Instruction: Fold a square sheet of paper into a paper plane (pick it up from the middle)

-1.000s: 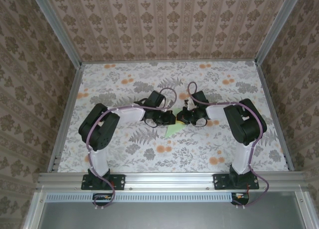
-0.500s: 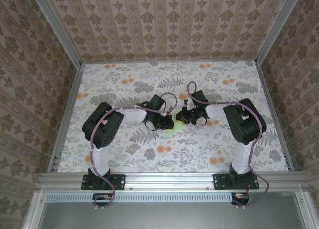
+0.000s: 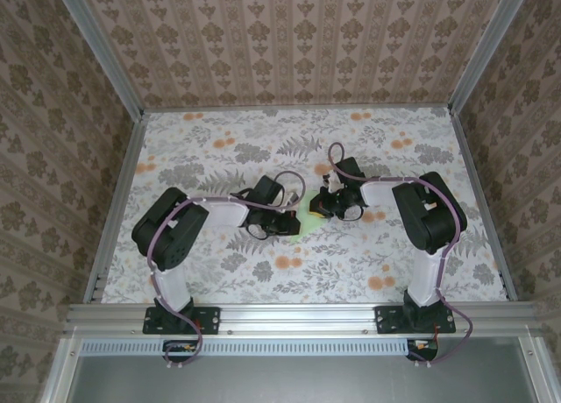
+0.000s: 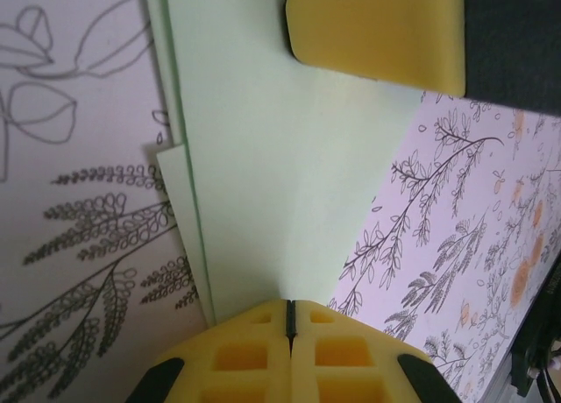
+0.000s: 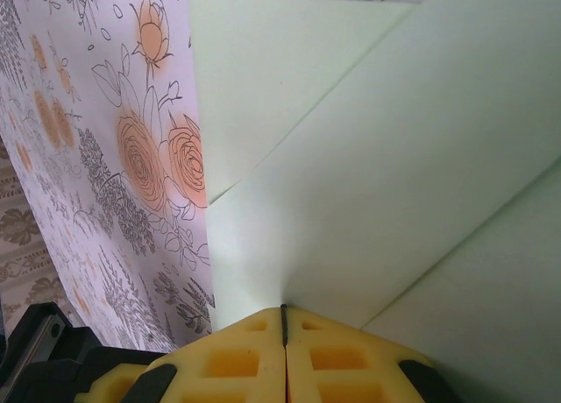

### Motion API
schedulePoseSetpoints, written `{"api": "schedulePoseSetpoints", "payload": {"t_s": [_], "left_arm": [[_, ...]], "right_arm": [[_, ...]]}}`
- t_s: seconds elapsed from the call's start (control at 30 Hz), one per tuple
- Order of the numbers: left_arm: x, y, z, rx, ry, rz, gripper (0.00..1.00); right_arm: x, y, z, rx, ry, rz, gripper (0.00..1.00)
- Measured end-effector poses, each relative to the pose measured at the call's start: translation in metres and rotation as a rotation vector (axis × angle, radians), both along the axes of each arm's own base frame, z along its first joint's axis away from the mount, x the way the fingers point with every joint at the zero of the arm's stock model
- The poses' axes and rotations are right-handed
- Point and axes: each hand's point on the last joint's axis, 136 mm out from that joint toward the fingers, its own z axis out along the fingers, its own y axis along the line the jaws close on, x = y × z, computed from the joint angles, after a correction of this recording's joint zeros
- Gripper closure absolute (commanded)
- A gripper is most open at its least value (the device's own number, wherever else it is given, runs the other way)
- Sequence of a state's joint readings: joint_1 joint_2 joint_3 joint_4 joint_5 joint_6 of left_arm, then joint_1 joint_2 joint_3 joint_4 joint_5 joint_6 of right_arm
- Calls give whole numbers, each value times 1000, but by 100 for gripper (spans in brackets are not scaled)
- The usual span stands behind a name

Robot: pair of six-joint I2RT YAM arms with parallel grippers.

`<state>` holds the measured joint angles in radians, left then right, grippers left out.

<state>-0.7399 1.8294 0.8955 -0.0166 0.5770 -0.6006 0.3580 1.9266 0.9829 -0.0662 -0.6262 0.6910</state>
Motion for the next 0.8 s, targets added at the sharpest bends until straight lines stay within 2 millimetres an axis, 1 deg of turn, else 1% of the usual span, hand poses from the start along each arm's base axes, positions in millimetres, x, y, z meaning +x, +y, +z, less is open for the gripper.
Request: {"api": "schedulePoseSetpoints", "payload": {"t_s": [0.2, 0.43, 0.67, 0.8], "left_arm": [[-6, 3, 0, 3, -19, 5, 96], [-19, 14, -1, 16, -23, 25, 97], [-36, 24, 0, 50, -9, 20, 98], [-39, 31, 6, 81, -25, 31, 98]], "right_arm": [[0, 0, 0, -4, 3, 6, 93], [0, 0, 0, -5, 1, 8, 93], [0, 0, 0, -8, 1, 10, 93], [0, 0, 0, -10, 2, 9, 93]]}}
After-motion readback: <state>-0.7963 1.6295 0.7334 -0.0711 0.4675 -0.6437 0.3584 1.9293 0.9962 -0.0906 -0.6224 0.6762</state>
